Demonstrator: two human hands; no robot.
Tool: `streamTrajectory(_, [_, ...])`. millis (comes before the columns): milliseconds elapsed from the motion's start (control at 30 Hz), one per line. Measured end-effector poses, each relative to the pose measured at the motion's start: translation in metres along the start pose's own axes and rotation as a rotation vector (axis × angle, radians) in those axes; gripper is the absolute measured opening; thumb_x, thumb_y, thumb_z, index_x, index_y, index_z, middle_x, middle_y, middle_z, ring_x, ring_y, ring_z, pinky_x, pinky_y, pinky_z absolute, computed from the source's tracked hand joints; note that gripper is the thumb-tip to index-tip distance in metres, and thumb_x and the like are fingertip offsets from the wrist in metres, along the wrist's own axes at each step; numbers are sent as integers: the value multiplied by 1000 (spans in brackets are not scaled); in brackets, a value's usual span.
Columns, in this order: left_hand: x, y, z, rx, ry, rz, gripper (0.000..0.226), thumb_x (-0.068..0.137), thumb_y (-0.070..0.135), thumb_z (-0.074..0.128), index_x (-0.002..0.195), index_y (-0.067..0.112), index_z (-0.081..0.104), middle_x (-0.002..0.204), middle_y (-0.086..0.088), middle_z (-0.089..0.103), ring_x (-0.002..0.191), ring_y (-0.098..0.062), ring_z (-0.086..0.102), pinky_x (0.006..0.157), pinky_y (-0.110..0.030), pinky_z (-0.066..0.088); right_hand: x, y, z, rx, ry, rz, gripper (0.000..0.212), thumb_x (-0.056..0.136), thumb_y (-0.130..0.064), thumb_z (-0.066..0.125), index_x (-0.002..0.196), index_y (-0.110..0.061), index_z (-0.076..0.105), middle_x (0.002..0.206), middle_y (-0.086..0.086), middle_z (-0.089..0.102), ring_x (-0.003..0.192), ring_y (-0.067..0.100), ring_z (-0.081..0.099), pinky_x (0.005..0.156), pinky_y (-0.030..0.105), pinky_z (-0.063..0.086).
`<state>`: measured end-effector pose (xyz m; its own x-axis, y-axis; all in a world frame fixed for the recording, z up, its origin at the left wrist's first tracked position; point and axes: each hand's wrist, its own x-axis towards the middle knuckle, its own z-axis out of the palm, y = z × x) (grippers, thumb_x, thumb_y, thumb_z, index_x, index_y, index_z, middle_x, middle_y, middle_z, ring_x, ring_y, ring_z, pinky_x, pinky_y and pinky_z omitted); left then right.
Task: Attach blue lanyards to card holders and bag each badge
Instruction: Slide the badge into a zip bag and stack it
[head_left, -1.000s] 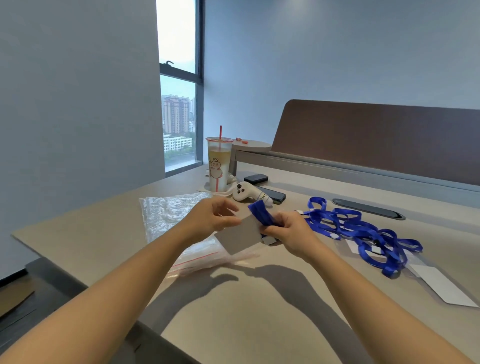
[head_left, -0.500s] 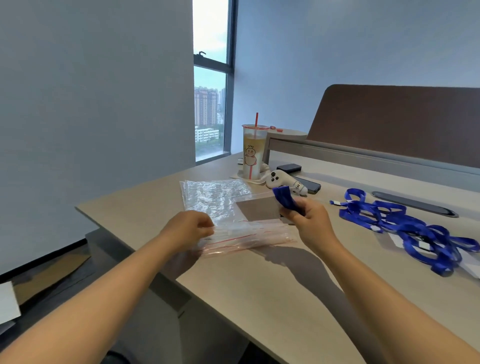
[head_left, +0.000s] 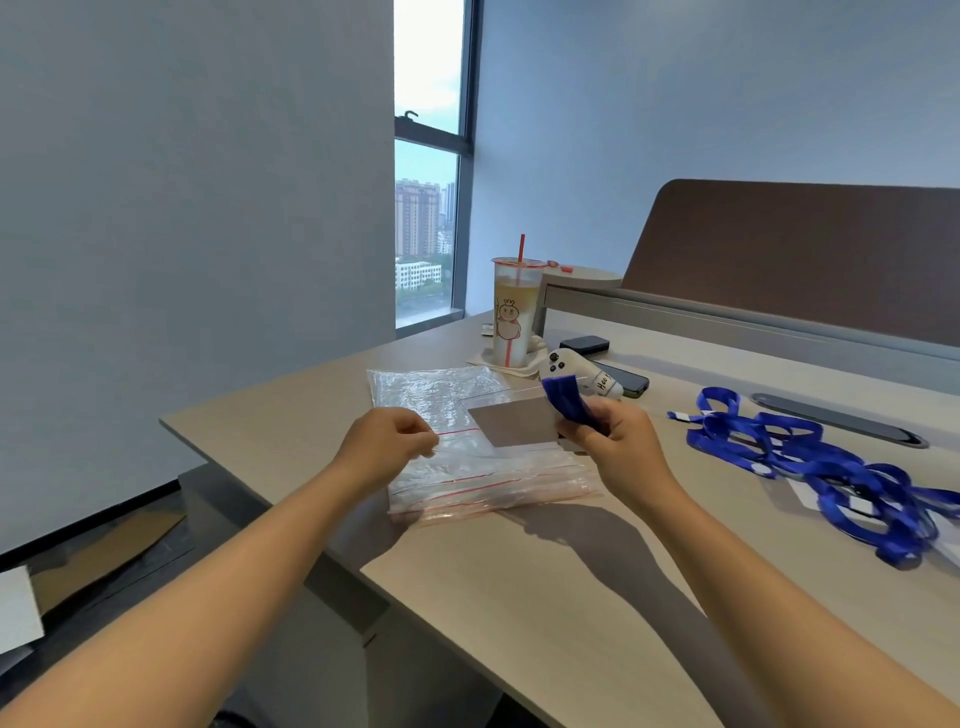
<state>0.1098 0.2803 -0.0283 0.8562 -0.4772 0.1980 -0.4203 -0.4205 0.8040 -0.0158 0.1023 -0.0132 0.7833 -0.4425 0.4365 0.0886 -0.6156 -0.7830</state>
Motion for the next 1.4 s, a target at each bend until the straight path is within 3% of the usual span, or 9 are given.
streamTrajectory(133, [-1,3,2,-10,1,-19,11,83,2,58,76,7,66,74,-4,62,78,-21,57,86,-36,48,-2,4,-2,-76,-51,0,21,84,-7,59,104,-6,65,93,16,67,85,27,59,83,42,48])
streamTrajectory(367, [1,2,3,-64,-28,4,31,84,-12,44,84,19,49,79,-1,56,87,-24,55,88,-38,48,-3,6,-7,-150,-111,-1,22,84,-6,58,105,-7,64,88,9,64,81,19,55,81,35,45])
streamTrajectory(567, [-4,7,2,-101,-189,18,46,78,-18,48,108,17,40,84,2,48,92,-20,49,71,-15,44,-2,3,-4,-317,-154,-73,21,85,-11,57,105,-9,62,99,14,64,88,27,55,82,38,44])
streamTrajectory(667, [-5,13,2,-77,-203,48,52,79,-15,51,118,16,38,94,-2,50,96,-19,49,73,-15,45,1,-3,3,-377,-138,-119,23,86,-14,57,109,-10,56,104,11,62,87,22,53,79,33,43])
streamTrajectory(800, [-3,25,0,-124,-216,71,55,79,-16,51,122,16,38,107,-6,49,101,-18,48,84,-22,40,5,-13,9,-382,-109,-137,29,85,-16,59,110,-9,44,108,12,63,93,31,59,85,45,48])
streamTrajectory(1067, [6,45,-7,13,-333,181,72,79,-10,59,136,22,28,138,-3,42,124,-21,45,92,-24,43,24,-25,-3,-211,90,-160,38,79,-9,65,116,-16,59,106,12,65,92,24,59,81,36,51])
streamTrajectory(1167, [9,42,-3,-10,-212,237,55,84,-7,54,130,18,38,133,-6,51,112,-16,52,82,-13,43,25,-26,-4,-121,82,-144,40,80,-3,62,119,-12,58,109,13,64,91,19,57,78,24,50])
streamTrajectory(1267, [11,44,-3,-163,-106,238,28,86,-1,54,112,10,53,113,-9,63,91,-14,58,71,-9,45,24,-27,-5,-73,24,-139,37,83,-1,57,120,-10,57,115,13,61,93,16,54,68,12,50])
streamTrajectory(1400, [14,55,-2,-286,-53,243,9,87,6,53,92,12,57,94,-4,62,73,-9,61,63,-9,49,26,-31,-5,-184,-20,-177,37,87,-4,53,123,-12,55,118,11,60,102,18,51,86,26,45])
